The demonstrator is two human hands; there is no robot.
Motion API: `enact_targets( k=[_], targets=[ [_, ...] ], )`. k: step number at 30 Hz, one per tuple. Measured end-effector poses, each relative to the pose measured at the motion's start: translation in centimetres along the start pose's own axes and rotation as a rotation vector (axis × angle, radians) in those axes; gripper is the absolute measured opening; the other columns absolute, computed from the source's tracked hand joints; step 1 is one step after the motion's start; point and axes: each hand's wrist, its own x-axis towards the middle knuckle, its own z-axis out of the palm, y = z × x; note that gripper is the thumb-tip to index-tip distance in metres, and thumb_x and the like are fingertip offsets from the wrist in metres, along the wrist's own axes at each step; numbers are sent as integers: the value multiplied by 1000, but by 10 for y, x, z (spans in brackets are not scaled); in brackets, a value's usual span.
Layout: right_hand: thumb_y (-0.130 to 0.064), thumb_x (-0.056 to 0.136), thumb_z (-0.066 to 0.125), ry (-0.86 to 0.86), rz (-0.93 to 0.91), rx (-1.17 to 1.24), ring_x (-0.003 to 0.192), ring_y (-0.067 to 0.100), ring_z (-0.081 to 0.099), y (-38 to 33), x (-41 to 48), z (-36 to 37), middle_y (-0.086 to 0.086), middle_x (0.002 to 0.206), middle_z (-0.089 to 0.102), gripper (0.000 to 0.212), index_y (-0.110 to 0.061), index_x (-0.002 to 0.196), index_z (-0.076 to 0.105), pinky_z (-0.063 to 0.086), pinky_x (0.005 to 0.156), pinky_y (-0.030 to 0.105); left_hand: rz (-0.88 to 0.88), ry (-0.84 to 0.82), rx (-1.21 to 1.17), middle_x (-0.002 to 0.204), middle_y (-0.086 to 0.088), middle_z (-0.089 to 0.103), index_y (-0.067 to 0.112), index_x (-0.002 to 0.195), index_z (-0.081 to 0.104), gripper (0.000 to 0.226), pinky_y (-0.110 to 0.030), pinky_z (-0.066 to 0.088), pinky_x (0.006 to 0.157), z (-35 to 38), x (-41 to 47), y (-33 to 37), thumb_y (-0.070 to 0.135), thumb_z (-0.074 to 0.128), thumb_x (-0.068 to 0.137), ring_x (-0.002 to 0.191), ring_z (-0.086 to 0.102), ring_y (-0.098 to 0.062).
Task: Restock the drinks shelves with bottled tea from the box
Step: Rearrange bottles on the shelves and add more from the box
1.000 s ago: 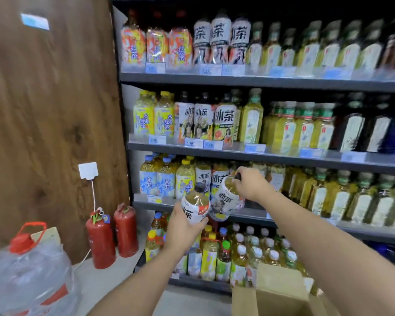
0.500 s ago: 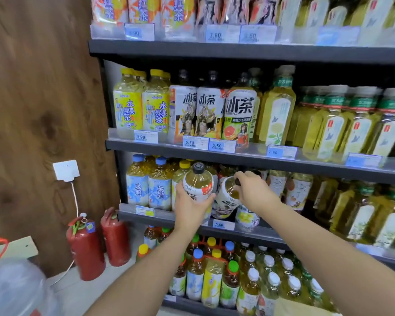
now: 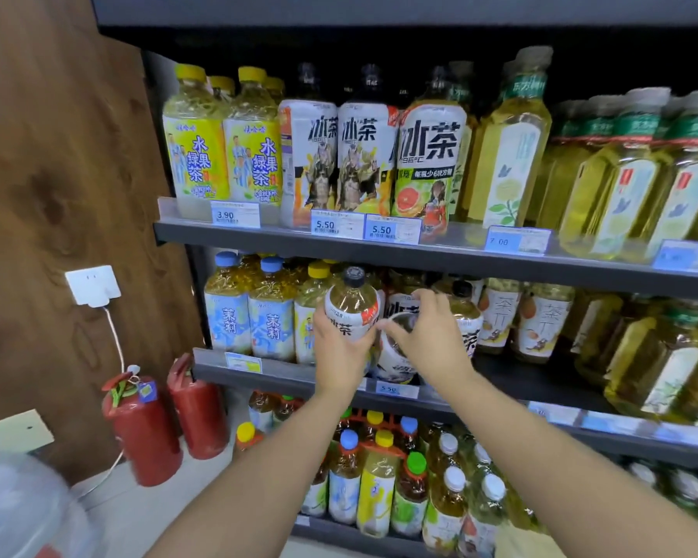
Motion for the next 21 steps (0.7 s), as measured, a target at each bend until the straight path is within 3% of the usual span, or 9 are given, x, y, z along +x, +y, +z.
enact_targets(
  k=[4,6,9,12,14,21],
  targets=[
    [-57,74,77,163,75,242,109,11,51,13,-14,8,-6,115,51,68,-18,124,52,47,94,27,-12,21,-46,139,4,49,30,143,28,96,-33,46,106,5,1,-2,58,83,68,127,50,-12],
    [-54,75,78,187,52,279,113,8,49,21,-24,12,-10,118,49,63,-23,124,51,47,100,31,-12,26,-58,139,4,48,27,145,28,97,-21,44,103,7,0,-2,54,83,70,126,48,-9],
    [-56,70,80,85,11,257,120,8,44,31,-38,23,-10,125,45,80,-27,133,40,43,105,34,-10,30,-52,141,1,46,20,149,26,100,5,29,86,8,0,0,51,83,72,125,45,-5],
    [-57,68,81,77,82,209,130,11,40,38,-49,37,-8,135,44,95,-29,143,29,43,108,41,1,27,-52,140,0,46,20,149,27,99,11,28,79,8,1,-2,46,84,73,125,45,-6],
    [-58,69,80,127,109,170,131,12,41,36,-47,41,-9,136,46,95,-31,144,28,44,107,42,29,7,-43,142,0,45,22,149,25,98,9,30,84,7,1,-4,45,84,74,127,45,-7],
    [-63,79,68,-8,111,-102,125,27,43,22,-9,27,11,133,48,102,-16,152,16,45,101,38,45,-66,91,153,-5,37,18,155,18,99,-28,38,111,2,2,-1,40,80,81,140,38,-18]
  ],
)
